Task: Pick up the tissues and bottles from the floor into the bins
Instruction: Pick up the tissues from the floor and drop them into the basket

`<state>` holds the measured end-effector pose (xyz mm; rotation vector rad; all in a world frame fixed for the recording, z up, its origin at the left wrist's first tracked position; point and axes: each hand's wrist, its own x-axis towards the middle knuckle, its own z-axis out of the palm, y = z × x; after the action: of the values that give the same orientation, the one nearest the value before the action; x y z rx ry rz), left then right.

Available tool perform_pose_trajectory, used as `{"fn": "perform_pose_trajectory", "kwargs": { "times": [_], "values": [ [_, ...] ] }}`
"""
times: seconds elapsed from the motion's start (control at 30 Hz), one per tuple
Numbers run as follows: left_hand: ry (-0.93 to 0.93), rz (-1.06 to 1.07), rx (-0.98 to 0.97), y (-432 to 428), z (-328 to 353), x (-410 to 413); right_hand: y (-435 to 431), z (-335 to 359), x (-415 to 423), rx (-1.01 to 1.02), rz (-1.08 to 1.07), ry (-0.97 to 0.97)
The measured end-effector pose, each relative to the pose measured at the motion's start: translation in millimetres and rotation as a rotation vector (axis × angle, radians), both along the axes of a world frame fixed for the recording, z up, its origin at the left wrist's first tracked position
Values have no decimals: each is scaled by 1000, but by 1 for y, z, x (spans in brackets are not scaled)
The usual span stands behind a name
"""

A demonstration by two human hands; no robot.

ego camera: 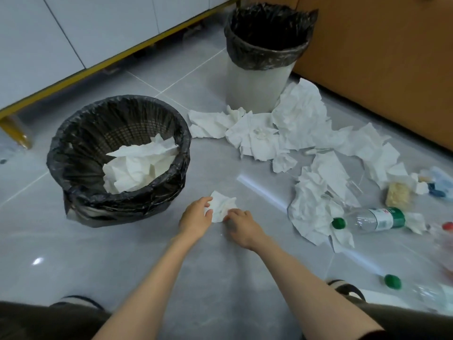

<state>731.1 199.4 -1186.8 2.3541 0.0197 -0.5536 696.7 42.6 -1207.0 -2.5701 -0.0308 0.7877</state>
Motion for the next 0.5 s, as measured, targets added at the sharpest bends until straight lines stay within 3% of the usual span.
{"fn": "perform_pose_trajectory", "kwargs": {
  "times": [0.1,0.23,0.37,0.5],
  "values": [
    [-3,-107,68,-6,-13,-4,-1,-4,-2,75,-8,22],
    [1,-226,115,-17,-19,-10,-15,3,-1,205,-200,53],
    [54,-329,208,-22,-27,-17,-47,9,-7,156,-365,-109],
    [-15,-343,260,-19,-34,-26,-83,4,-23,84,-608,-242]
  ]
}}
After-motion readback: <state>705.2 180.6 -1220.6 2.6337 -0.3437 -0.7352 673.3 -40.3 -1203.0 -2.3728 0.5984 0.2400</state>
